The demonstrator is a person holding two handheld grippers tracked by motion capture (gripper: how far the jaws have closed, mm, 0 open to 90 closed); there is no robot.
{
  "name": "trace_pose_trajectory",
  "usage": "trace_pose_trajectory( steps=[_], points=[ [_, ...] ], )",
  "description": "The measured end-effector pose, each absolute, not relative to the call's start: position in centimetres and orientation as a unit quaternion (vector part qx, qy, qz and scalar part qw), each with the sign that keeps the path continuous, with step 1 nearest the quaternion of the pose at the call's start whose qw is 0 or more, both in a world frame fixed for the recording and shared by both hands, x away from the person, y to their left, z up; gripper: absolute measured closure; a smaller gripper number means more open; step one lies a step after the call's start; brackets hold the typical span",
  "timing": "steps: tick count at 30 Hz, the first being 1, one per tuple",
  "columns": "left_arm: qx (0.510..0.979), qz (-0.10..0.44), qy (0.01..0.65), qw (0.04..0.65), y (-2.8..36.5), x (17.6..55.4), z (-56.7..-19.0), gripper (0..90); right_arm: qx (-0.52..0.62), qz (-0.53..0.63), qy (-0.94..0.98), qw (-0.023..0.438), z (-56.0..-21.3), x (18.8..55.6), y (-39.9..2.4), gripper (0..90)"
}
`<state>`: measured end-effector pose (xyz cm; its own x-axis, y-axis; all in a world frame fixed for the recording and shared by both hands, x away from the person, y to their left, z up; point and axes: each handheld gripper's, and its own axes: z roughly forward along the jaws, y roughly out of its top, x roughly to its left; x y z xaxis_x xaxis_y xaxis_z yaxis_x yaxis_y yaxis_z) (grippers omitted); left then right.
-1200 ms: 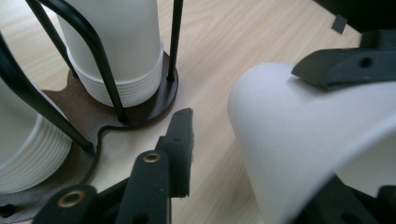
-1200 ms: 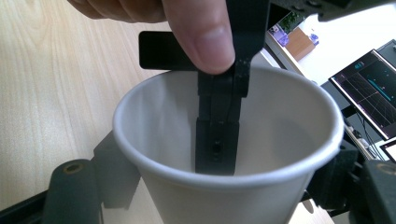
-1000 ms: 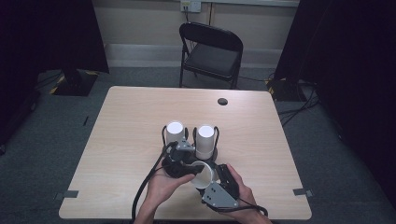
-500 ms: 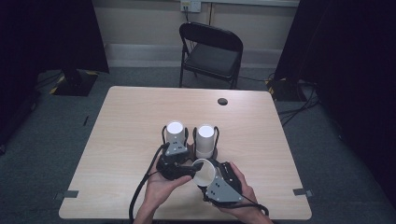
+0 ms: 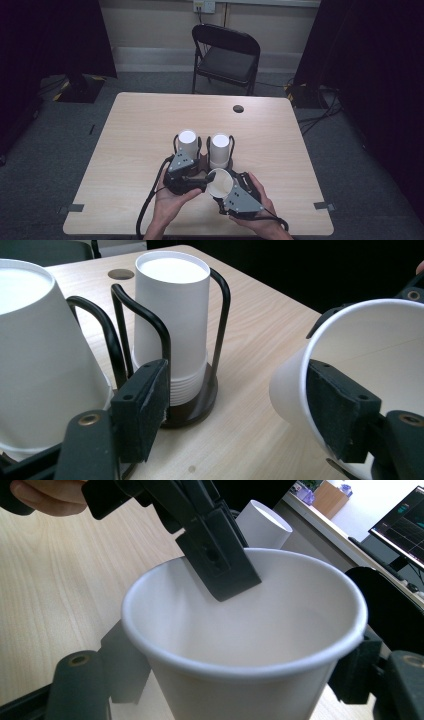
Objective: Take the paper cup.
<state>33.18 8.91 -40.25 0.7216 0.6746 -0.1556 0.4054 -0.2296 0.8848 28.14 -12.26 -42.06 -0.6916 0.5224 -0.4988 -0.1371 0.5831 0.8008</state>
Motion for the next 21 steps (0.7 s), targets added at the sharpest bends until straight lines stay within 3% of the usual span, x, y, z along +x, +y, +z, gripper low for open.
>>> trace_pose_trajectory(
  steps=[21],
  points=[
    [0.735,0.166,0.37,0.543,11.0,32.1,-40.9,23.0,0.151,0.448,0.814,0.339,-42.3,29.3,-12.7,25.4]
  ],
)
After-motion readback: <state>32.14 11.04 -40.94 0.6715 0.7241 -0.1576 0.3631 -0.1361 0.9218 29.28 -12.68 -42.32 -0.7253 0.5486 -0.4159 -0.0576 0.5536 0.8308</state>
